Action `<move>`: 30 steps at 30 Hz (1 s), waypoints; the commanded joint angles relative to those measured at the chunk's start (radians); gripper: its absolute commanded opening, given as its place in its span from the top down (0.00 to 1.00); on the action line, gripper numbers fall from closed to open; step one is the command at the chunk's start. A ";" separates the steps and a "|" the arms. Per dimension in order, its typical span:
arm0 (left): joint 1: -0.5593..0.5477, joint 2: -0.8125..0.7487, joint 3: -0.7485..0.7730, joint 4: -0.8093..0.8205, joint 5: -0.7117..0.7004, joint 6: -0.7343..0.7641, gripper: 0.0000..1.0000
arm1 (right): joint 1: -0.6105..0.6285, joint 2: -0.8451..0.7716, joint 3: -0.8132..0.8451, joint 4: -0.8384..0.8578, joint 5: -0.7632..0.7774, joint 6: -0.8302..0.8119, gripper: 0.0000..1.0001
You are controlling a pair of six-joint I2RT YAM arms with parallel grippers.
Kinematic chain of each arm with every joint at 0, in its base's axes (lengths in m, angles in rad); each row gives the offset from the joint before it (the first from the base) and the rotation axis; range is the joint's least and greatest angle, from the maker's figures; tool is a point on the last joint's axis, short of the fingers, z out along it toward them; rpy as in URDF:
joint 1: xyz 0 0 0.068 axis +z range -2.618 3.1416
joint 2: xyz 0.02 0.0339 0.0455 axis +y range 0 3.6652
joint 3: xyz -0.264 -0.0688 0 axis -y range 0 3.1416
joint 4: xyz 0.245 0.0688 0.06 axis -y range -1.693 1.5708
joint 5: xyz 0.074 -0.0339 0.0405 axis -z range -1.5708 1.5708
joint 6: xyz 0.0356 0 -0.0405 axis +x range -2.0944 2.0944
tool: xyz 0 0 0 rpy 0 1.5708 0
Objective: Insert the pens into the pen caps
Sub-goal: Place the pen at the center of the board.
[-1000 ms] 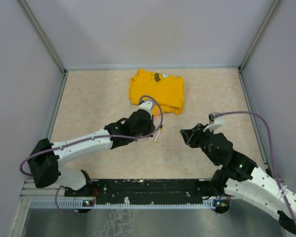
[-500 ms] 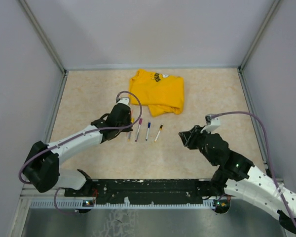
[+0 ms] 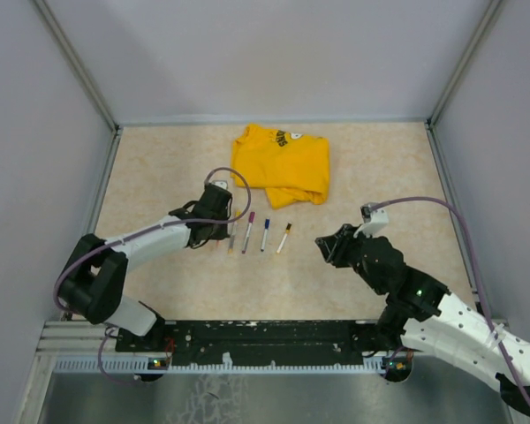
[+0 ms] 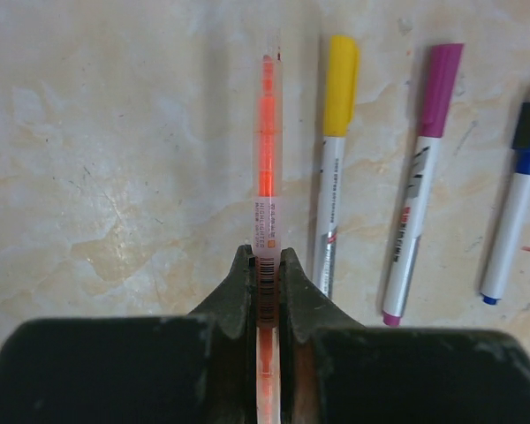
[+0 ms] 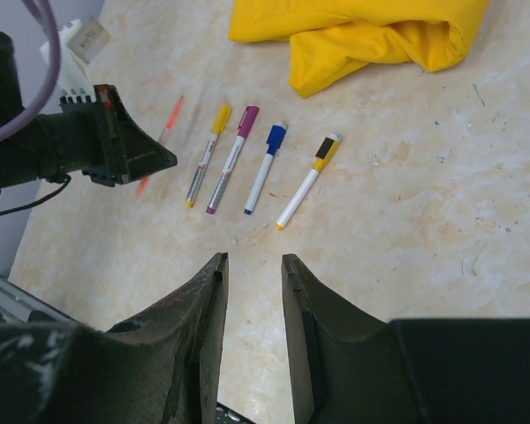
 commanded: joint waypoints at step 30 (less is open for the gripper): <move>0.064 0.190 0.048 -0.015 -0.008 0.041 0.68 | 0.009 0.012 -0.007 0.052 -0.005 0.005 0.69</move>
